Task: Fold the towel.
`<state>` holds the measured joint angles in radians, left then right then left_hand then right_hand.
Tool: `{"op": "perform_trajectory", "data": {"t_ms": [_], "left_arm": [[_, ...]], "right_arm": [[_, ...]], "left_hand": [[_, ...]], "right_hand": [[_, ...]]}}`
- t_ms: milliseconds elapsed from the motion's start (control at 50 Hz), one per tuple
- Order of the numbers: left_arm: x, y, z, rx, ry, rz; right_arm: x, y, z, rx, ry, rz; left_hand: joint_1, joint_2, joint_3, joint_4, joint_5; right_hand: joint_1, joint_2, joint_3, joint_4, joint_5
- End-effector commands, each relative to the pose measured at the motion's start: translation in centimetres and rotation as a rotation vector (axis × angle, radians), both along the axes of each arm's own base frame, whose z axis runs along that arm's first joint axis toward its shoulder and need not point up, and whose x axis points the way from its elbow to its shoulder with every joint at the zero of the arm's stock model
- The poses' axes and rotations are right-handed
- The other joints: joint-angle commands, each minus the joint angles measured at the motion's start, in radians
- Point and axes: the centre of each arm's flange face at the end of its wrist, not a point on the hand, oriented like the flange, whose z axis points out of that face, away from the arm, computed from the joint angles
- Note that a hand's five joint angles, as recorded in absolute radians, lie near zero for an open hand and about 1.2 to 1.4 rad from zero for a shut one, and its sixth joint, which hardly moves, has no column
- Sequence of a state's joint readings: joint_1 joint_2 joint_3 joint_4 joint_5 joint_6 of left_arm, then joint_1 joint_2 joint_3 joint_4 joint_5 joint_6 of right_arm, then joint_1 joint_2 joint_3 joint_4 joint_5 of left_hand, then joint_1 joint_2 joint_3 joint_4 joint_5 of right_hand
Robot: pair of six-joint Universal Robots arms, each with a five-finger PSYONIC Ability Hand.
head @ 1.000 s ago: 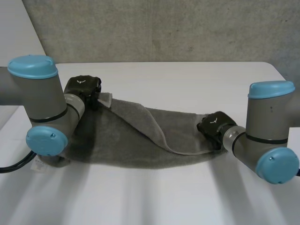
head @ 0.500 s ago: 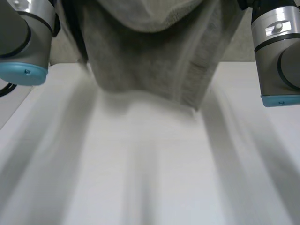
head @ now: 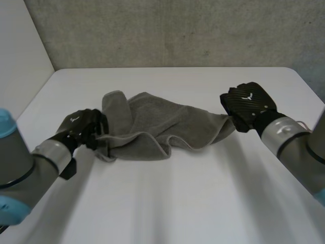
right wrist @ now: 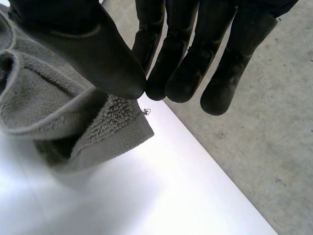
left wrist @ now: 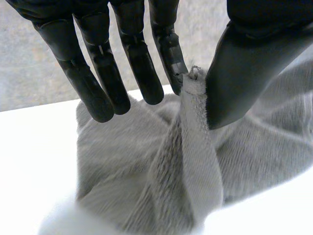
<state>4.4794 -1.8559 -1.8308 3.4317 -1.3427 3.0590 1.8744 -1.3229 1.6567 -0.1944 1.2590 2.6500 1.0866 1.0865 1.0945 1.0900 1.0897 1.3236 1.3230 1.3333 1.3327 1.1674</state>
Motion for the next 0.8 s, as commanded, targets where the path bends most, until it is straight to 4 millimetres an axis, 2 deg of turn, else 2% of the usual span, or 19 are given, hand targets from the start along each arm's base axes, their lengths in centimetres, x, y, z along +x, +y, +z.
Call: {"op": "perform_trajectory", "data": {"t_ms": [20, 160, 220, 260, 440, 460, 480, 500, 540, 580, 600, 640, 660, 700, 720, 740, 760, 780, 800], "left_arm": [[2.4, 0.3, 0.9, -0.105, -0.123, 0.033], [2.3, 0.6, 0.1, -0.110, -0.128, 0.027], [2.2, 0.9, -0.2, -0.100, -0.131, 0.021], [2.0, 1.0, -0.5, -0.101, -0.133, 0.016], [0.9, 0.3, -2.4, -0.114, -0.139, -0.010], [0.9, -0.1, -2.7, -0.117, -0.144, -0.005], [0.9, -0.1, -2.7, -0.117, -0.144, -0.005], [0.8, -0.5, -2.6, -0.125, -0.150, -0.004], [0.7, -1.0, -2.3, -0.143, -0.153, -0.004], [0.8, -1.9, -0.8, -0.193, -0.144, 0.006], [0.8, -2.0, -0.8, -0.194, -0.144, 0.006], [0.5, -2.2, 2.1, -0.262, -0.129, 0.011], [0.5, -2.2, 2.1, -0.262, -0.129, 0.011], [0.8, -1.1, 8.1, -0.387, -0.092, 0.035], [0.8, -1.1, 8.2, -0.387, -0.092, 0.035], [0.9, -0.4, 10.8, -0.445, -0.073, 0.041], [0.9, -0.4, 10.8, -0.446, -0.072, 0.041], [1.0, 0.4, 13.8, -0.507, -0.044, 0.045], [1.2, 1.2, 16.6, -0.567, -0.013, 0.052]], "right_arm": [[-1.7, 0.9, 0.7, -0.010, -0.025, -0.037], [-1.9, 1.7, -1.5, 0.026, -0.061, -0.049], [-2.0, 1.7, -1.6, 0.027, -0.063, -0.051], [-1.9, 1.7, -2.1, 0.040, -0.063, -0.050], [-1.8, 1.8, -2.3, 0.045, -0.061, -0.049], [-1.7, 1.9, -2.3, 0.047, -0.060, -0.046], [-1.7, 1.9, -2.2, 0.045, -0.060, -0.041], [-1.7, 1.9, -2.2, 0.045, -0.060, -0.041], [-1.6, 1.7, -2.0, 0.043, -0.062, -0.041], [-1.6, 1.3, -1.2, 0.024, -0.066, -0.045], [-1.6, 1.3, -1.2, 0.024, -0.066, -0.045], [-1.5, 0.7, 0.8, -0.010, -0.075, -0.053], [-1.5, 0.7, 0.8, -0.010, -0.075, -0.053], [-1.8, 1.2, 5.0, -0.063, -0.088, -0.055], [-1.8, 1.2, 5.0, -0.063, -0.088, -0.055], [-2.0, 1.9, 7.5, -0.088, -0.096, -0.054], [-2.3, 2.7, 10.1, -0.109, -0.103, -0.055], [-2.3, 2.7, 10.1, -0.110, -0.103, -0.055], [-2.6, 3.2, 12.3, -0.126, -0.108, -0.056]], "left_hand": [[-0.130, -0.130, -0.138, -0.134, -0.308], [-0.148, -0.148, -0.156, -0.151, -0.325], [-0.195, -0.195, -0.203, -0.198, -0.373], [-0.335, -0.335, -0.343, -0.339, -0.513], [-0.312, -0.312, -0.320, -0.316, -0.490], [-0.173, -0.173, -0.181, -0.176, -0.350], [-0.171, -0.171, -0.179, -0.175, -0.349], [0.238, 0.238, 0.230, 0.235, 0.061], [0.310, 0.310, 0.302, 0.306, 0.132], [0.310, 0.310, 0.302, 0.306, 0.132], [0.310, 0.310, 0.302, 0.306, 0.132], [0.310, 0.310, 0.302, 0.306, 0.132], [0.310, 0.310, 0.302, 0.306, 0.132], [0.310, 0.310, 0.302, 0.306, 0.132], [0.310, 0.310, 0.302, 0.306, 0.132], [0.310, 0.310, 0.302, 0.306, 0.132], [0.310, 0.310, 0.302, 0.306, 0.132], [0.310, 0.310, 0.302, 0.306, 0.132], [0.310, 0.310, 0.302, 0.306, 0.132]], "right_hand": [[0.073, 0.073, 0.063, 0.064, 0.054], [0.073, 0.073, 0.063, 0.064, 0.054], [0.073, 0.073, 0.063, 0.064, 0.054], [0.073, 0.073, 0.063, 0.064, 0.054], [0.073, 0.073, 0.063, 0.064, 0.054], [0.073, 0.073, 0.063, 0.064, 0.054], [0.073, 0.073, 0.063, 0.064, 0.054], [0.073, 0.073, 0.063, 0.064, 0.054], [0.073, 0.073, 0.063, 0.064, 0.054], [0.073, 0.073, 0.063, 0.064, 0.054], [0.073, 0.073, 0.063, 0.064, 0.054], [0.073, 0.073, 0.063, 0.064, 0.054], [0.073, 0.073, 0.063, 0.064, 0.054], [0.073, 0.073, 0.063, 0.064, 0.054], [0.073, 0.073, 0.063, 0.064, 0.054], [0.073, 0.073, 0.063, 0.064, 0.054], [0.073, 0.073, 0.063, 0.064, 0.054], [0.073, 0.073, 0.063, 0.064, 0.054], [0.073, 0.073, 0.063, 0.064, 0.054]]}}
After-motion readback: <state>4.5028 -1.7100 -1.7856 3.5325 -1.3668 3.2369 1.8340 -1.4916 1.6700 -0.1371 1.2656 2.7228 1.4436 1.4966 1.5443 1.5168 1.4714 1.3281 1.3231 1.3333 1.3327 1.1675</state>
